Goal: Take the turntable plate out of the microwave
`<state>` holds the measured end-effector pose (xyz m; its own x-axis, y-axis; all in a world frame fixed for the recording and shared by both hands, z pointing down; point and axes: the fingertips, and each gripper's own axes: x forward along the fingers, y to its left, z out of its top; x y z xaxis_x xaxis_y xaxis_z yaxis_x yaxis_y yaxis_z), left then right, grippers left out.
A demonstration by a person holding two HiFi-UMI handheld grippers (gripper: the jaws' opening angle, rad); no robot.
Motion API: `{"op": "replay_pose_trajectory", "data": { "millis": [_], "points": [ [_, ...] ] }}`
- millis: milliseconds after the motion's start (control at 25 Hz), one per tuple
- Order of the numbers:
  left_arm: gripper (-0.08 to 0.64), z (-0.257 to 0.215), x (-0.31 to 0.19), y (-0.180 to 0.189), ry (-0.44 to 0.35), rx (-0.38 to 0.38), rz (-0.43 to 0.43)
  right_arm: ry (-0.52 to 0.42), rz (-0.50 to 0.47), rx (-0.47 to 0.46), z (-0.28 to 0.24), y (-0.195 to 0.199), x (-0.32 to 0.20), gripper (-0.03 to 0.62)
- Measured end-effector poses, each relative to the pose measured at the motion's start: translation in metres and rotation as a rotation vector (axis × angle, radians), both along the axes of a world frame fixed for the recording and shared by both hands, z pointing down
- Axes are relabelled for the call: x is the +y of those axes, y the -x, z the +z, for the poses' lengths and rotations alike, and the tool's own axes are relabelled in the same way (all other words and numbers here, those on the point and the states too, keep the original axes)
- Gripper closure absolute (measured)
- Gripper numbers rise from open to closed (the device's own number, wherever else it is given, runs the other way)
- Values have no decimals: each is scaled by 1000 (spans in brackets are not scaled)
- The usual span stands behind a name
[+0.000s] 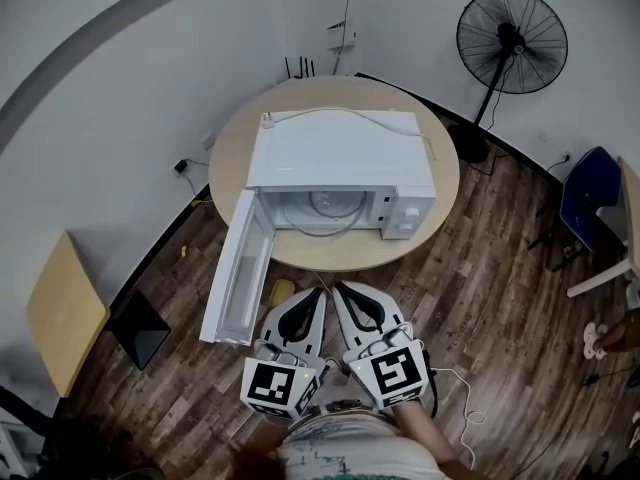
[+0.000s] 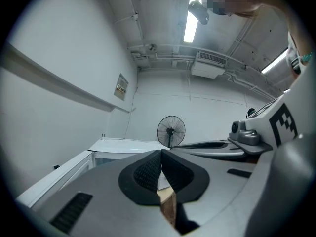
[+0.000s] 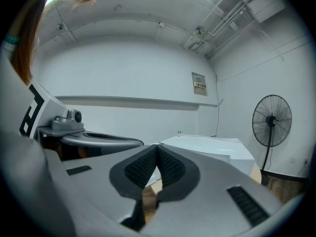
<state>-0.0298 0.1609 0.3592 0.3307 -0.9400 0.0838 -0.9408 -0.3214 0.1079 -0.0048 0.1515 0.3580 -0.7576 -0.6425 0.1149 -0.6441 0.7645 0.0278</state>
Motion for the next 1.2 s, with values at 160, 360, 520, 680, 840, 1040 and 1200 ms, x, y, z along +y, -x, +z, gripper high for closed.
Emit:
{"op": "replay_pose_trajectory", "data": {
  "millis": [160,360,520,680,840,1040,1200],
  "points": [
    [546,0,-4,9,-2,14,2,9,7,17,2,6,-3,601],
    [546,4,-13,15,9,24,-4,13,2,39,7,9,-14,601],
    [546,4,-25,16,11,27,-11,9,-6,38,6,11,-26,601],
    [546,2,-50,17,8,30,-8,2,-9,35,1,13,-51,601],
    [546,-1,-79,15,5,24,-9,3,-13,33,0,11,-79,601],
    [545,-2,-116,13,2,15,-19,8,-19,36,1,9,-117,601],
    [545,0,-146,12,14,2,-21,6,-30,37,2,10,-148,601]
  ]
}}
